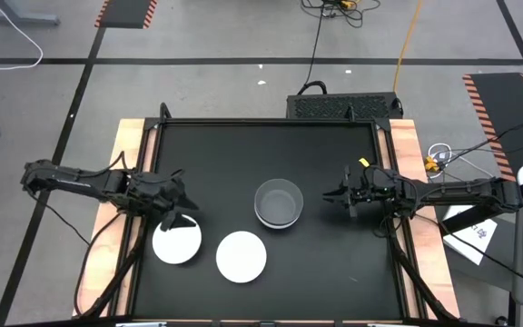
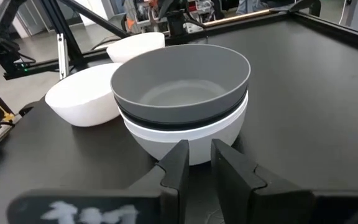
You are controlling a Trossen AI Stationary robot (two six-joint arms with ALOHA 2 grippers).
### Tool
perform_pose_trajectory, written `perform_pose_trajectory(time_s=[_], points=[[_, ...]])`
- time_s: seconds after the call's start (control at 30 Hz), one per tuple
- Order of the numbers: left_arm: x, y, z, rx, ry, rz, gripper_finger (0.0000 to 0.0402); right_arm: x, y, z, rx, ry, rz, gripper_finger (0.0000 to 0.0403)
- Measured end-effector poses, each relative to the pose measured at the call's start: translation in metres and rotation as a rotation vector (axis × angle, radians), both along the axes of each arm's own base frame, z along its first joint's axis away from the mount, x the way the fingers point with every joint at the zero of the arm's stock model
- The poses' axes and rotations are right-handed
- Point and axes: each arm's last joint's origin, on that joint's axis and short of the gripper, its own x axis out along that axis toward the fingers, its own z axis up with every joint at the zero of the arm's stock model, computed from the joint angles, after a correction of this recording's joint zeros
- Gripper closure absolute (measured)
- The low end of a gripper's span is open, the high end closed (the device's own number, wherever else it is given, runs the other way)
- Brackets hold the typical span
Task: Nest bowls inside each other
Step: Stack the left white bowl on the dark gray bowl
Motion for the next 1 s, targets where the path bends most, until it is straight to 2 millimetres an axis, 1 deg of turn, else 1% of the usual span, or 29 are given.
perform_pose_trajectory(time_s=[0.1, 0.2, 0.27, 0.37, 0.53, 0.73, 1.0], points=[[0.000, -0.002, 0.001, -0.030, 0.001, -0.017, 0.0009, 0.000, 0.000, 0.000, -0.004, -0.001, 0.000, 0.0342], [-0.001, -0.002, -0.001, -0.079, 0.038, 0.011, 0.0009, 0.000, 0.000, 0.000, -0.007, 0.000, 0.001, 0.0342], [-0.003, -0.002, -0.004, -0.119, 0.092, 0.053, 0.0009, 0.000, 0.000, 0.000, -0.007, 0.000, 0.001, 0.0342], [-0.009, 0.000, -0.013, -0.155, 0.224, 0.132, 0.0009, 0.000, 0.000, 0.000, -0.007, 0.000, 0.001, 0.0342], [-0.021, 0.003, -0.028, -0.127, 0.438, 0.233, 0.0009, 0.000, 0.000, 0.000, -0.012, 0.000, 0.002, 0.0342], [-0.021, 0.003, -0.031, -0.102, 0.482, 0.225, 0.0009, 0.000, 0.000, 0.000, -0.019, -0.001, 0.004, 0.0342], [-0.026, 0.003, -0.039, -0.093, 0.624, 0.249, 0.0009, 0.000, 0.000, 0.000, -0.019, -0.001, 0.004, 0.0342]])
